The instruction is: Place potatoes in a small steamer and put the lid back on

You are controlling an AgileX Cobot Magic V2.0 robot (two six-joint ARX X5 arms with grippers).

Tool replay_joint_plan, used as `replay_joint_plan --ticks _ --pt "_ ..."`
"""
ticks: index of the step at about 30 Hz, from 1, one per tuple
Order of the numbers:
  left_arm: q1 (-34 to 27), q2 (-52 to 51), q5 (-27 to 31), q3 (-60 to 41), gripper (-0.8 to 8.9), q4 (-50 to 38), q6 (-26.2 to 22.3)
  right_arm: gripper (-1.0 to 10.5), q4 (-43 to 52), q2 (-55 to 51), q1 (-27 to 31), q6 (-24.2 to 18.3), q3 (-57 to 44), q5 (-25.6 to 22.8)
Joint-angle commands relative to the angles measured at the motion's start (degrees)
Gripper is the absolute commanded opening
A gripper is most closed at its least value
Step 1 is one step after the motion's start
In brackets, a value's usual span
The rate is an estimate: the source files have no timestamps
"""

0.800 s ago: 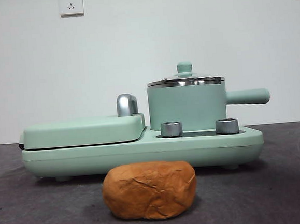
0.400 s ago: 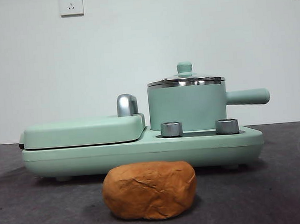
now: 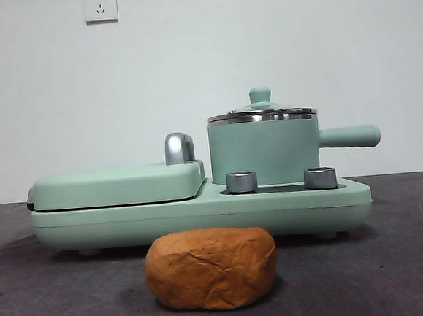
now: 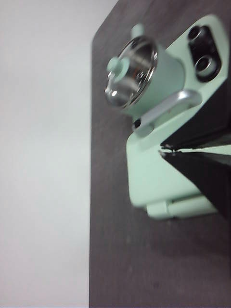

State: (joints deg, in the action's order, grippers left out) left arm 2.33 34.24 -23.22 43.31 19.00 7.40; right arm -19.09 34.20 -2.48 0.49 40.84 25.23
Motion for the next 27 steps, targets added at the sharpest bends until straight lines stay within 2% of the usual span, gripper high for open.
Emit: replay_joint_plan --ticks 1,3,12,19,24,26,27 --pt "0.13 4.04 -3.08 2.84 0.08 -0.39 -3.85 0.1 -1.62 4.48 -1.27 -8.26 3.56 0.68" --pt "0.59 6.86 -3.41 3.65 0.08 -0.57 -4.28 0.1 -1.81 7.10 -2.45 -10.25 5.20 0.70" --pt "6.32 17.68 -3.45 7.65 0.08 -1.03 -13.31 0.1 -1.95 17.11 -9.03 -14.45 8.46 0.55" --pt "12.48 22.49 -3.37 9.88 0.08 -1.20 -20.65 0.1 -1.77 20.35 -13.51 -14.67 8.46 -1.11" --pt "16.13 23.82 -3.37 10.12 0.09 -4.46 -23.91 0.1 -1.75 20.44 -14.27 -14.64 8.46 -1.70" --pt "17.22 23.91 -3.37 10.12 0.71 -5.66 -24.83 0.4 -2.01 20.39 -14.27 -14.62 8.46 -1.70" --pt "17.66 23.91 -3.37 10.12 1.44 -6.40 -24.76 0.9 -2.08 20.39 -14.27 -14.60 8.46 -1.73"
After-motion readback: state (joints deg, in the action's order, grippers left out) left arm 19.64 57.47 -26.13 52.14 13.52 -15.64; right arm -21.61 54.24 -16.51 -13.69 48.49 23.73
